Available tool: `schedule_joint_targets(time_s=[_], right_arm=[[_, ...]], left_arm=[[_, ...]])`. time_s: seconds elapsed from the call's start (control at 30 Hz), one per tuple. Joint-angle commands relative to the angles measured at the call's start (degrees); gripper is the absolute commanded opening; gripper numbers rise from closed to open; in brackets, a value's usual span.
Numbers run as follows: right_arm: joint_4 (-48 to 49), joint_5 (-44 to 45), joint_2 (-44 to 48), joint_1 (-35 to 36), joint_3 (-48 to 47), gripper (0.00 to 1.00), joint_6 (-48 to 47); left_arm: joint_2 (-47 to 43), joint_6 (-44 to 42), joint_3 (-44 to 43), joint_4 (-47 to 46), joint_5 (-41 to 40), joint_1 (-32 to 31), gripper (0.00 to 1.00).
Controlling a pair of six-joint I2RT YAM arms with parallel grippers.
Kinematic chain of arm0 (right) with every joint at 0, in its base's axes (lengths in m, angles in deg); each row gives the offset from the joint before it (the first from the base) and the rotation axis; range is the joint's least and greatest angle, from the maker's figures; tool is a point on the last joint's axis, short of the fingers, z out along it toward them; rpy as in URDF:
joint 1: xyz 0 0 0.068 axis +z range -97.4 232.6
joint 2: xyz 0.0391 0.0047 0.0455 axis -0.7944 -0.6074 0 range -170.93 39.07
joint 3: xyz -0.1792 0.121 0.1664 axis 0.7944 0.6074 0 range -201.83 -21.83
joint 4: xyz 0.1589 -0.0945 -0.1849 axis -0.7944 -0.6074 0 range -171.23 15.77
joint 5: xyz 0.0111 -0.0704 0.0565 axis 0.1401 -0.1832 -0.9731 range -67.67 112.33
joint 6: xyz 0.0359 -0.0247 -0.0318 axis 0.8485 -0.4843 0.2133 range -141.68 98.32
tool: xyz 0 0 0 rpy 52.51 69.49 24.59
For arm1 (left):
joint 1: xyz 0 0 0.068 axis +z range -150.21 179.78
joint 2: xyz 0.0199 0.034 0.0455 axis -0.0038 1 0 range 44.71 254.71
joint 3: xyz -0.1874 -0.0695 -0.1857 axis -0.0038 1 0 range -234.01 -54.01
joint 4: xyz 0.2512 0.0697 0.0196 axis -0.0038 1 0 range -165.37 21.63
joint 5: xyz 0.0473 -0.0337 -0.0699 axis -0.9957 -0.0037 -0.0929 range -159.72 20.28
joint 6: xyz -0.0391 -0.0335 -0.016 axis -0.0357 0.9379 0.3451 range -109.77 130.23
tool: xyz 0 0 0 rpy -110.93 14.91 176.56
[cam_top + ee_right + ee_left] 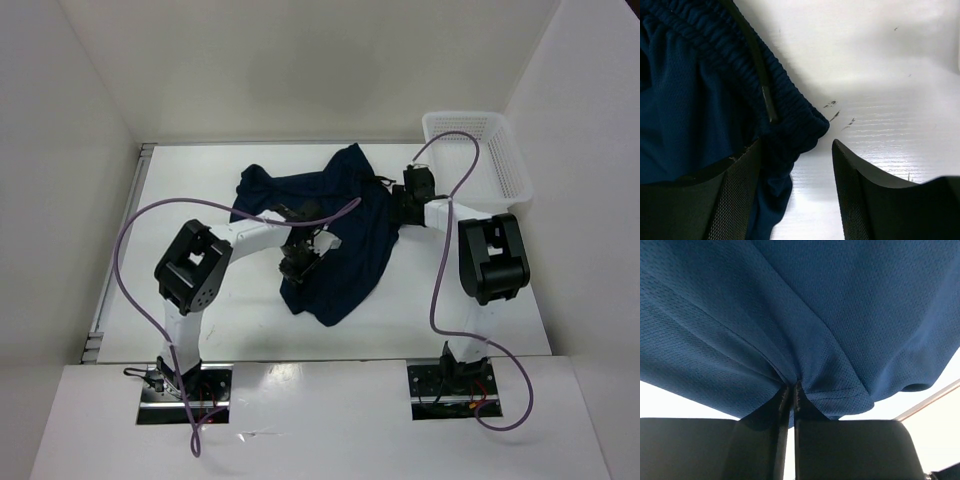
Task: Fold and stack the shorts
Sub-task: Flatten the shorts out
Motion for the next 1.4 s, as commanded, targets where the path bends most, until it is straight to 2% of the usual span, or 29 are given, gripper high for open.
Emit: schedule_joint_targets(time_s=[0.0, 0.1, 0.2, 0.23, 0.33, 0.47, 0.5, 0.6, 0.63, 0.67, 0.7, 0.73, 0.83, 0.9, 1.0, 1.07, 1.2, 1.37], right_arm=[[3.82, 1.31, -1.23, 0.11, -1.17, 0.63, 1.22], [4.34, 1.31, -2.46, -0.42, -1.78, 0.57, 1.22], [5.05, 0.26, -3.86, -0.42, -3.01, 0.38, -0.09], [5.05, 0.25, -4.65, -0.42, -3.54, 0.24, -0.1], [5.05, 1.03, -5.28, -0.42, -4.06, 0.0, -0.1], [5.05, 0.52, -4.75, -0.42, -4.07, 0.0, -0.62], [5.05, 0.51, -3.97, -0.42, -4.07, 0.0, -0.63], [4.52, -3.25, -2.12, -0.42, -2.85, 0.0, -3.78], [4.52, -4.48, -1.59, -0.42, -2.06, 0.0, -4.66], [4.52, -6.15, -0.54, 0.27, -2.05, 0.0, -5.28], [4.52, -7.12, -0.53, 0.28, -1.26, 0.0, -6.16], [4.52, -9.83, 0.34, 1.67, -0.65, 0.0, -7.64], [5.05, -11.26, 2.45, 3.97, 0.41, 0.0, -10.64], [5.74, -11.96, 3.51, 4.68, 0.41, 0.0, -11.26], [5.75, -11.97, 4.83, 4.68, 1.46, 0.0, -11.87], [5.75, -11.97, 4.83, 4.68, 2.08, 0.0, -11.88], [5.75, -11.97, 5.35, 4.68, 2.08, 0.0, -12.4], [5.75, -11.35, 5.89, 4.68, 2.08, 0.0, -14.33]], left_arm=[[1.16, -0.25, -0.32, 2.95, 2.01, 1.38, 0.08], [-0.76, -0.25, -4.44, 5.85, -0.7, 4.99, 0.07], [-2.43, -0.25, -8.66, 9.18, -3.25, 8.76, 0.07], [-2.44, -0.25, -9.45, 9.71, -4.04, 9.47, 0.07], [-3.06, -0.25, -11.21, 10.42, -6.68, 13.07, 0.07], [-2.27, -0.25, -14.11, 9.11, -10.9, 20.97, 0.05], [-2.26, -0.25, -15.08, 7.89, -12.3, 24.73, 0.05], [1.16, -0.25, -20.08, 4.99, -15.03, 29.24, 0.05], [1.86, -0.25, -21.05, 3.93, -16.95, 30.82, 0.08], [3.26, -0.25, -22.37, 1.57, -18.19, 30.84, 0.12], [3.88, -0.25, -23.25, 0.76, -19.16, 30.84, 0.21], [5.02, -0.25, -24.22, 0.75, -19.17, 30.84, 0.41], [4.16, -0.25, -26.69, 0.23, -19.17, 28.74, 0.47], [1.88, -0.25, -24.85, 0.23, -18.47, 27.86, 0.5], [-3.92, -0.25, -17.48, 1.71, -16.27, 26.45, 0.52], [-6.91, -0.25, -11.7, 5.48, -11.38, 25.66, 0.52], [-8.06, -0.25, -1.76, 7.17, -6.17, 22.76, 0.5], [-6.67, -0.25, 1.7, 3.13, -2.03, 21.61, 0.5]])
